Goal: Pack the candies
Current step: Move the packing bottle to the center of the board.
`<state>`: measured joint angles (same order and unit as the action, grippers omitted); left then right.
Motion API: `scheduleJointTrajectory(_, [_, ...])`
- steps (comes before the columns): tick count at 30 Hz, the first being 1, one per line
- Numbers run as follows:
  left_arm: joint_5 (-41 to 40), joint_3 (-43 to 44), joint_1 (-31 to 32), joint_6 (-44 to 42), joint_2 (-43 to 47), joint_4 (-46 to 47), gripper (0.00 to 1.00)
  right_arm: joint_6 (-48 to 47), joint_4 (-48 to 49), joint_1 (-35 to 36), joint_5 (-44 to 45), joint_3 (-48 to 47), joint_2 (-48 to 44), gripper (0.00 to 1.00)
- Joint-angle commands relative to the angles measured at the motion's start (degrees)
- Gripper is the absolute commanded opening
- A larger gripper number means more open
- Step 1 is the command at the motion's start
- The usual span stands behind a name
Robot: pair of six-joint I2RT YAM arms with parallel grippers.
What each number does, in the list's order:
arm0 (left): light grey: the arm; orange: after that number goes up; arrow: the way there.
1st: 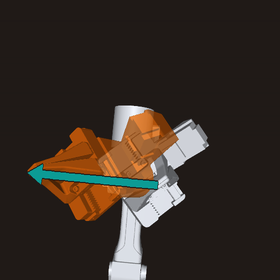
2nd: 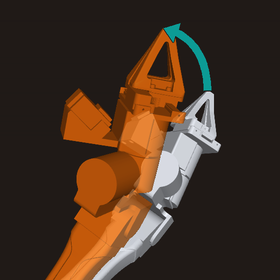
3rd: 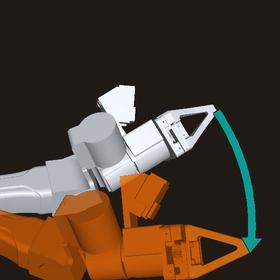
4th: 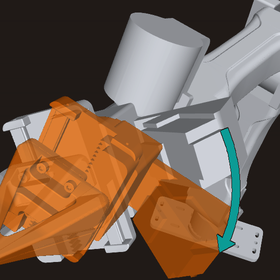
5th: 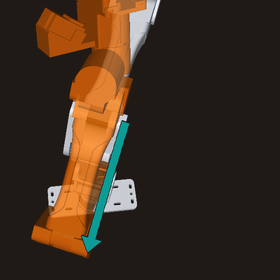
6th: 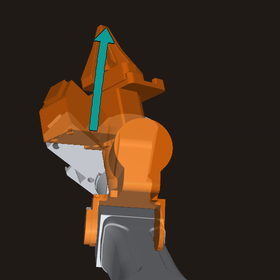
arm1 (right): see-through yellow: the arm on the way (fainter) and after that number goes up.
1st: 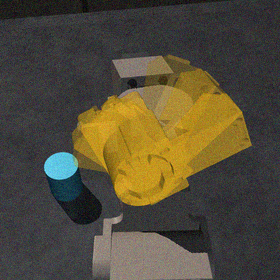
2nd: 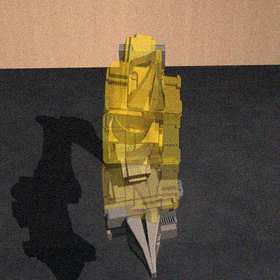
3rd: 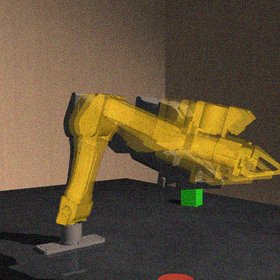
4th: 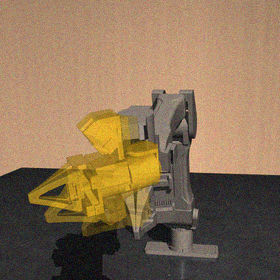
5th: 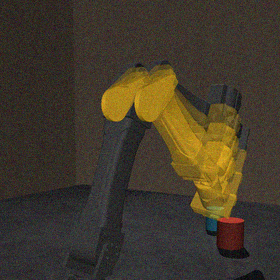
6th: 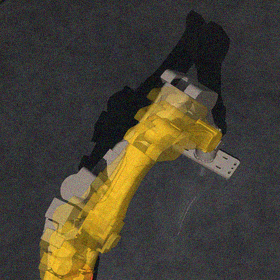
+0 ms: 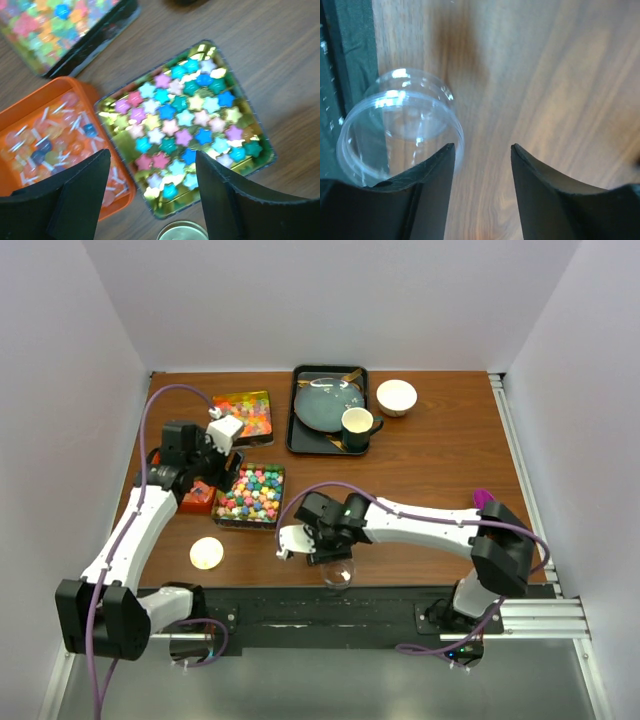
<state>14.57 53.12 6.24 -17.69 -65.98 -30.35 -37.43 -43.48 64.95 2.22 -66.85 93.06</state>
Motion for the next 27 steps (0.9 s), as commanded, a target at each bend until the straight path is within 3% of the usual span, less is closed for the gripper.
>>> scheduleJointTrajectory(1, [2.58, 0.66, 5.08, 1.34, -1.96, 3.10, 0.71, 5.34, -6.52, -4.99, -4.74, -7.06, -8.32, 0.56])
scheduleJointTrajectory(6, [3.88, 2.86, 8.61, 5.47, -8.02, 3.71, 0.58, 14.82, -9.34, -19.23, -10.65, -11.90, -13.24, 0.65])
scheduleJointTrajectory(8, [6.08, 3.30, 9.93, 7.83, -10.73, 4.77, 0.46, 16.33, -8.64, -24.40, -10.31, -10.50, -14.56, 0.66])
scheduleJointTrajectory(14, [6.35, 5.84, 14.41, 10.48, -18.20, 6.44, 0.44, 18.97, -6.52, -36.27, -10.04, -4.79, -20.01, 0.67])
scheduleJointTrajectory(23, [2.13, 8.05, 18.89, 14.26, -27.18, 7.76, 0.42, 18.45, -5.30, -41.04, -10.39, -2.32, -22.04, 0.67])
scheduleJointTrajectory(27, [0.99, 9.54, 22.05, 13.57, -29.91, 7.58, 0.30, 18.18, -4.51, -41.04, -10.39, -2.76, -20.99, 0.66])
